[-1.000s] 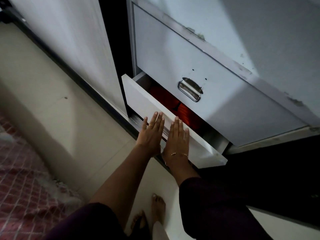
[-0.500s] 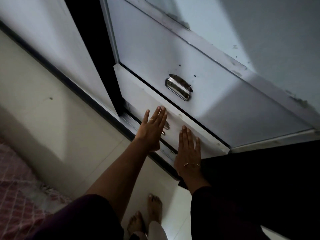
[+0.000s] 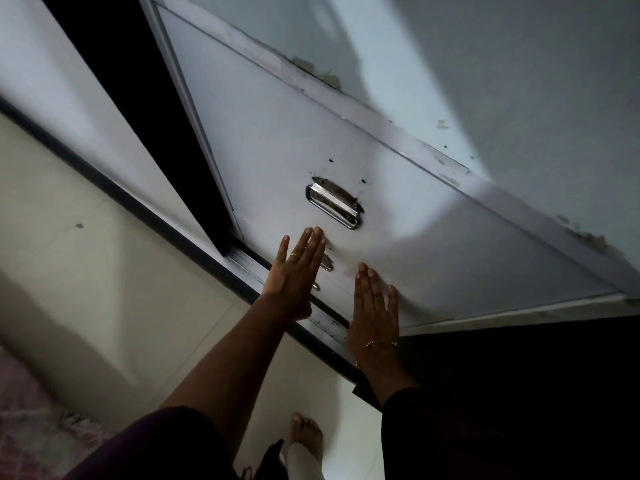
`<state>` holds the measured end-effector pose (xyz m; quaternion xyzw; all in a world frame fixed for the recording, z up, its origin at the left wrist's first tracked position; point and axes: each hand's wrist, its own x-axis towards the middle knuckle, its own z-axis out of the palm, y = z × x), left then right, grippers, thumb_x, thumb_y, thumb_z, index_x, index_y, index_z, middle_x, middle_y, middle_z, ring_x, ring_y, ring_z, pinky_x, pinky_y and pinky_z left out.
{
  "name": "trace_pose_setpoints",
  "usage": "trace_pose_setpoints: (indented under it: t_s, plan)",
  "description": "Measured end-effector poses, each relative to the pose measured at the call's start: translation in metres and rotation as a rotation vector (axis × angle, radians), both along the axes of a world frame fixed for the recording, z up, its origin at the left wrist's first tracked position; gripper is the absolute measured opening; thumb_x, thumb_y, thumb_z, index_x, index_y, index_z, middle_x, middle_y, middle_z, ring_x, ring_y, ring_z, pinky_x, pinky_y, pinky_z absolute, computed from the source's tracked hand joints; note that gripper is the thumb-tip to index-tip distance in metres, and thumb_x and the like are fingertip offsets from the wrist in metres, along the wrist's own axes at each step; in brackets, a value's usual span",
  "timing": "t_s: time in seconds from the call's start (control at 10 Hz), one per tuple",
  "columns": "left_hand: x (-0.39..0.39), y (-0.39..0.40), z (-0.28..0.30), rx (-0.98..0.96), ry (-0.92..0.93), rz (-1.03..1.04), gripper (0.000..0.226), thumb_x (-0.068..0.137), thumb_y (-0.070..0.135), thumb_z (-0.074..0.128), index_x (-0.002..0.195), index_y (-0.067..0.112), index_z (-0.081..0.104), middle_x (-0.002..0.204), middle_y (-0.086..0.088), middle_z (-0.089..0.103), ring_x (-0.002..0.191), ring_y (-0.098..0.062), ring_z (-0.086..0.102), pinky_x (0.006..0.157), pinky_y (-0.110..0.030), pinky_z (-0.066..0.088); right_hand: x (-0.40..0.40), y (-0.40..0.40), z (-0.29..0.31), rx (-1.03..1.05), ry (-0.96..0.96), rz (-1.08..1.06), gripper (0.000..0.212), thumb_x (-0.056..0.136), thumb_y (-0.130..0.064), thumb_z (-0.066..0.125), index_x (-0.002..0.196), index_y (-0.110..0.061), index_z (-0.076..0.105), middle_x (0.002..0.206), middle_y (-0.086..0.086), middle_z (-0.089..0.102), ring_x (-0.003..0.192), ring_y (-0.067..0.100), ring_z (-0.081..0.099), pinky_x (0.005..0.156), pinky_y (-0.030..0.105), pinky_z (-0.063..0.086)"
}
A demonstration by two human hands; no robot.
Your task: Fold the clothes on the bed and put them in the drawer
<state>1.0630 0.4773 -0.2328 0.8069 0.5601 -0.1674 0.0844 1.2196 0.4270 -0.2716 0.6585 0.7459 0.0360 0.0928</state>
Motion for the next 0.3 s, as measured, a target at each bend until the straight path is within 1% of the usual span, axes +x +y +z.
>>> trace_pose_setpoints:
  t_s: [0.1, 0.2, 0.3]
  plan:
    - [-0.002, 0.005, 0.003, 0.004, -0.002, -0.01, 0.114, 0.08, 0.039, 0.065, 0.136, 0.008, -0.03, 0.142, -0.014, -0.035, 0.131, -0.027, -0.033, 0.107, -0.049, -0.018, -0.001, 0.003, 0.001, -0.008, 0.01, -0.031, 0.118, 0.036, -0.037, 0.089, 0.137, -0.007, 0.034, 0.148, 0.011, 0.03, 0.136, 0.023, 0.024, 0.109, 0.044, 0.016]
    - [-0.01, 0.009, 0.011, 0.024, 0.009, -0.066, 0.104, 0.084, 0.039, 0.06, 0.146, 0.009, -0.018, 0.15, -0.013, -0.027, 0.135, -0.027, -0.03, 0.107, -0.048, -0.017, -0.006, 0.003, 0.014, -0.141, -0.084, -0.056, 0.112, 0.068, -0.045, 0.074, 0.143, -0.008, -0.001, 0.152, 0.014, -0.009, 0.144, 0.029, -0.008, 0.112, 0.053, -0.003]
    - [-0.009, 0.003, 0.017, 0.081, 0.0, -0.083, 0.088, 0.088, 0.034, 0.055, 0.149, 0.007, -0.003, 0.156, -0.015, -0.015, 0.14, -0.03, -0.024, 0.109, -0.048, -0.014, -0.012, 0.0, 0.028, -0.276, -0.056, -0.019, 0.098, 0.088, -0.039, 0.056, 0.141, -0.005, -0.02, 0.149, 0.017, -0.028, 0.139, 0.03, -0.023, 0.111, 0.056, -0.008]
